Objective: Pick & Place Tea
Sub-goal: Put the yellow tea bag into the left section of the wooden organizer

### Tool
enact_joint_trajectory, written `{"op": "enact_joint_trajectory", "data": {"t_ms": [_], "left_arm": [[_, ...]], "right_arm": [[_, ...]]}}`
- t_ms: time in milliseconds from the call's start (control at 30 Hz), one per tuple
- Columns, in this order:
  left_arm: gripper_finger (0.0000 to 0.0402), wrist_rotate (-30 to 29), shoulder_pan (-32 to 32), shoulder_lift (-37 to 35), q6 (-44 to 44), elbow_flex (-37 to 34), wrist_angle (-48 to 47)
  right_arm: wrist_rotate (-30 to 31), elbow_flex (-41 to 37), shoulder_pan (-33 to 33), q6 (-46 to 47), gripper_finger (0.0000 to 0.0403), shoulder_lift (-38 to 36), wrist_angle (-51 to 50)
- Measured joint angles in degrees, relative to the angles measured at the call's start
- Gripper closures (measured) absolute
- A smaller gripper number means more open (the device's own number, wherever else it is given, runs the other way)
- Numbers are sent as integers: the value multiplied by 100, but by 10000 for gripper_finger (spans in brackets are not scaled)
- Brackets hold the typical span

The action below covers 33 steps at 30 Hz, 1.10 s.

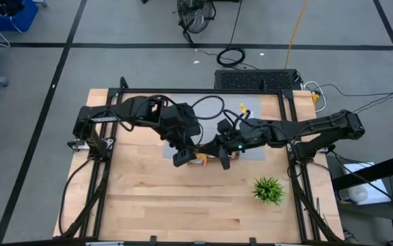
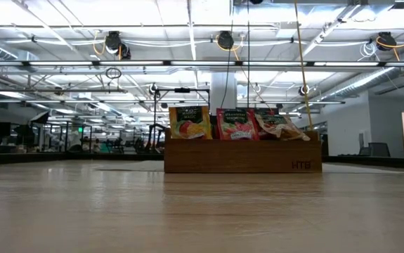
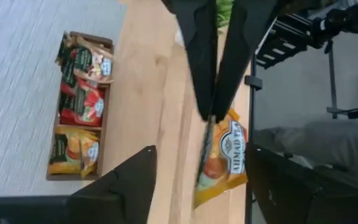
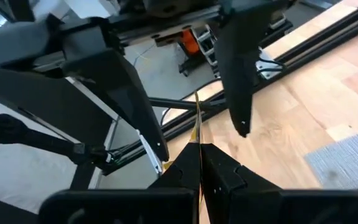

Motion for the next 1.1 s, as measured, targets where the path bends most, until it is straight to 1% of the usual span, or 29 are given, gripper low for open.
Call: {"op": "enact_joint_trajectory", "data": {"t_ms": [67,133,233,300,333,367,467,567,667,767,833,967,1033,1100], "left_arm": [[183,-72,6,0,-15,0,11],[219,-160,4,0,-61,0,35],[293,-158,4,2,-129,0,37],[351,-156,2,2,-76,0,37],[375,-153,2,2,-31,0,39],[387,-153,2,2,12,1,42],[394,-121,-18,2,234,4,50],[397,-121,-52,2,359,4,65],[398,-126,-64,4,400,4,77],[399,-147,-77,4,450,4,38],[399,-283,-106,4,502,4,-16],[400,-911,-247,4,617,4,-270],[400,-1271,-329,4,692,4,-329],[400,-1451,-373,1,666,-63,-231]], "right_arm": [[6,0,31,5,403,12,-10],[6,0,61,3,403,8,-8],[2,0,74,1,403,6,-8],[6,0,69,-5,403,7,-19],[12,0,65,-13,403,8,-24],[24,0,64,-17,403,8,-26],[39,0,64,-28,403,7,-24],[0,0,64,-254,402,6,-14],[-37,-9,64,-552,384,-100,-86],[33,-9,64,-719,337,-340,-250],[290,-9,55,-891,296,-557,-522],[898,-9,53,-1392,217,-1051,-1192],[1188,-9,66,-1613,186,-1314,-1397],[1388,-9,66,-1823,164,-1561,-1587]]}}
